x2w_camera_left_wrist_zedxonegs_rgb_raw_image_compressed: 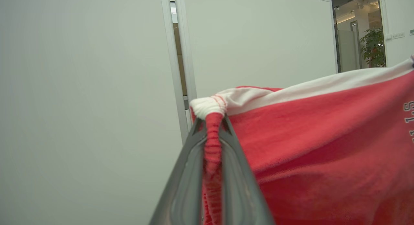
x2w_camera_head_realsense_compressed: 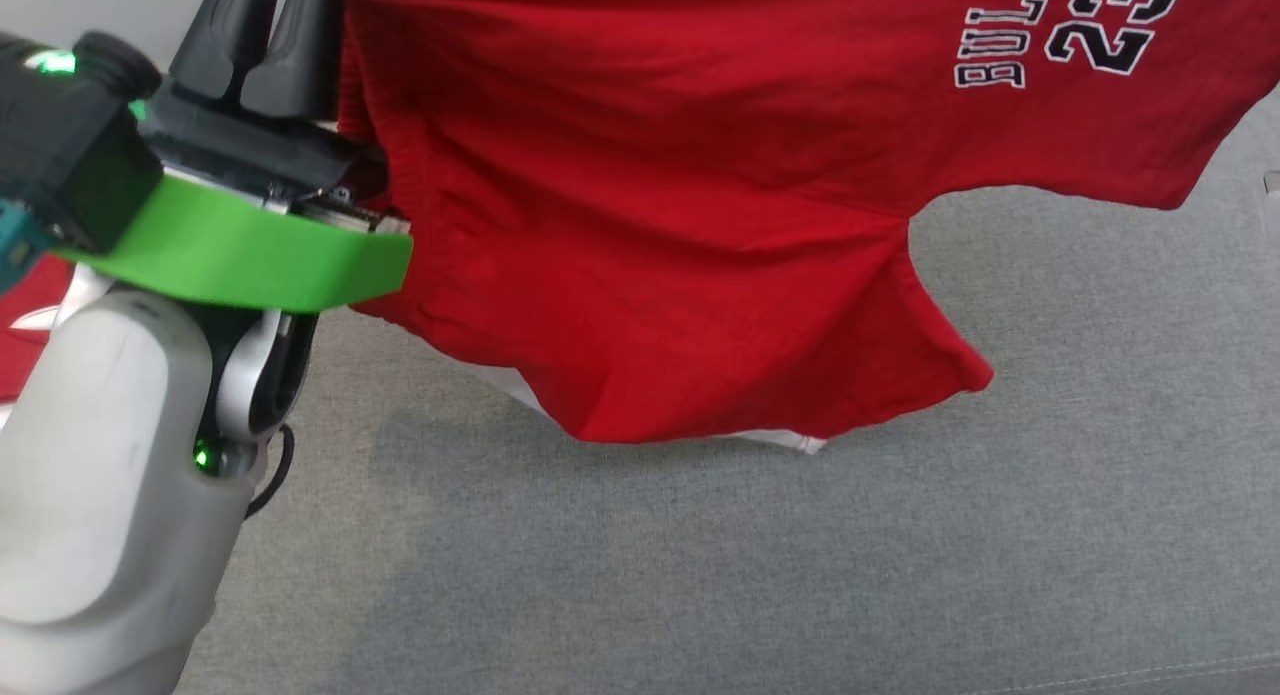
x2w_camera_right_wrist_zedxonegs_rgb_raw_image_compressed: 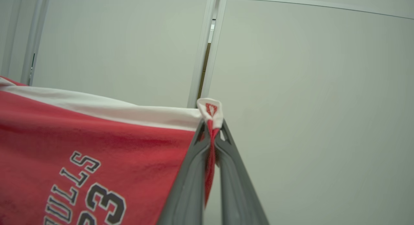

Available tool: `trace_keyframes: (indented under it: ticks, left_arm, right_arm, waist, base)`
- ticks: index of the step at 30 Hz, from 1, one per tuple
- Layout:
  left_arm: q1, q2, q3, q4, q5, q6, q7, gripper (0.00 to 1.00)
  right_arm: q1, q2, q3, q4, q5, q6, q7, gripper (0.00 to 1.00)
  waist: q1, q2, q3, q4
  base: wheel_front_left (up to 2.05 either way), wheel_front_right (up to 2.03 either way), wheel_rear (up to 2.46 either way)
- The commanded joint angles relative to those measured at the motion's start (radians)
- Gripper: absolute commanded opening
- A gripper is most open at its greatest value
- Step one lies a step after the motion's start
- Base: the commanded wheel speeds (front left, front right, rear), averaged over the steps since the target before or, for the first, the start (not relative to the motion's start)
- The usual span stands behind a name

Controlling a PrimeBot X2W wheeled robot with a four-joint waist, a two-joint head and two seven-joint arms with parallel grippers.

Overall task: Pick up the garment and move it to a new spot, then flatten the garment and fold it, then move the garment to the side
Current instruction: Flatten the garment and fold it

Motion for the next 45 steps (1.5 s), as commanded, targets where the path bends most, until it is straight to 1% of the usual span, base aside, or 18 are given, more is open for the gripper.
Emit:
trace_keyframes:
  ticks: [1,5,9,11,14,18,20,24,29,31,34,36,38,40,45]
  left_arm:
    - [-0.037,-0.014,0.004,0.044,-0.016,-0.012,-0.013,0.0]
    - [-0.129,-0.071,0.004,0.232,-0.051,-0.053,-0.069,0.0]
    - [-0.27,-0.143,0.004,0.449,-0.063,-0.09,-0.141,0.0]
    - [-0.358,-0.173,0.009,0.557,-0.058,-0.108,-0.188,0.0]
    - [-0.481,-0.209,0.033,0.718,-0.047,-0.128,-0.243,0.0]
    - [-0.556,-0.24,0.085,0.894,-0.044,-0.137,-0.266,0.0]
    - [-0.557,-0.249,0.119,0.942,-0.03,-0.133,-0.266,0.0]
    - [-0.473,-0.267,0.17,1.029,0.01,-0.136,-0.264,0.0]
    - [-0.359,-0.298,0.22,1.115,0.039,-0.148,-0.265,0.0]
    - [-0.31,-0.307,0.233,1.126,0.049,-0.159,-0.265,0.0]
    - [-0.225,-0.315,0.242,1.107,0.059,-0.18,-0.265,0.0]
    - [-0.164,-0.319,0.256,1.064,0.061,-0.194,-0.265,0.0]
    - [-0.081,-0.322,0.26,1.001,0.065,-0.207,-0.265,0.0]
    - [0.006,-0.322,0.25,0.926,0.059,-0.215,-0.265,0.0]
    - [0.231,-0.321,0.22,0.713,0.109,-0.228,-0.265,0.0]
  right_arm:
    - [-0.029,-0.007,0.001,0.021,0.013,-0.002,0.0,0.0]
    - [-0.109,-0.016,0.02,0.099,0.032,-0.002,-0.011,0.0]
    - [-0.249,-0.021,0.056,0.205,0.053,-0.002,-0.02,0.0]
    - [-0.346,-0.015,0.074,0.277,0.065,-0.002,-0.027,0.0]
    - [-0.499,0.016,0.109,0.411,0.083,-0.002,-0.062,0.0]
    - [-0.627,0.078,0.177,0.606,0.108,-0.002,-0.134,0.0]
    - [-0.663,0.109,0.214,0.698,0.12,-0.002,-0.166,0.0]
    - [-0.665,0.182,0.307,0.876,0.148,-0.002,-0.23,0.0]
    - [-0.585,0.24,0.431,1.068,0.202,-0.002,-0.286,0.0]
    - [-0.545,0.256,0.476,1.105,0.233,-0.002,-0.3,0.0]
    - [-0.455,0.258,0.515,1.113,0.273,-0.002,-0.31,0.0]
    - [-0.386,0.24,0.489,1.057,0.284,-0.002,-0.311,0.0]
    - [-0.281,0.231,0.475,0.985,0.266,-0.001,-0.311,0.0]
    - [-0.185,0.22,0.434,0.903,0.249,-0.002,-0.311,0.0]
    - [0.06,0.192,0.345,0.687,0.186,-0.001,-0.312,0.0]
  waist:
    - [0.0,-0.0001,0.043,-0.002]
    - [0.0,-0.0001,0.102,0.006]
    - [0.0,-0.0001,0.159,0.015]
    - [0.0,-0.0001,0.179,0.017]
    - [0.0,-0.0001,0.198,0.01]
    - [0.0,-0.0001,0.197,-0.01]
    - [0.0,-0.0001,0.201,-0.02]
    - [0.0,-0.0001,0.225,-0.041]
    - [0.0,-0.0001,0.254,-0.048]
    - [0.0,-0.0001,0.261,-0.044]
    - [0.0,-0.0001,0.258,-0.034]
    - [0.0,-0.0001,0.254,-0.025]
    - [0.0,-0.0001,0.24,-0.018]
    - [0.0,-0.0001,0.221,-0.013]
    - [0.0,-0.0001,0.17,0.001]
  base:
    - [0.0,0.0,0.0]
    - [0.0,0.0,0.0]
    - [0.0,0.0,0.0]
    - [0.0,0.0,0.0]
    - [0.0,0.0,0.0]
    - [0.0,0.0,0.0]
    - [0.0,0.0,0.0]
    - [0.0,0.0,0.0]
    - [0.0,0.0,0.0]
    - [0.0,0.0,0.0]
    - [0.0,0.0,0.0]
    - [0.0,0.0,0.0]
    - [0.0,0.0,0.0]
    - [0.0,0.0,0.0]
    - [0.0,0.0,0.0]
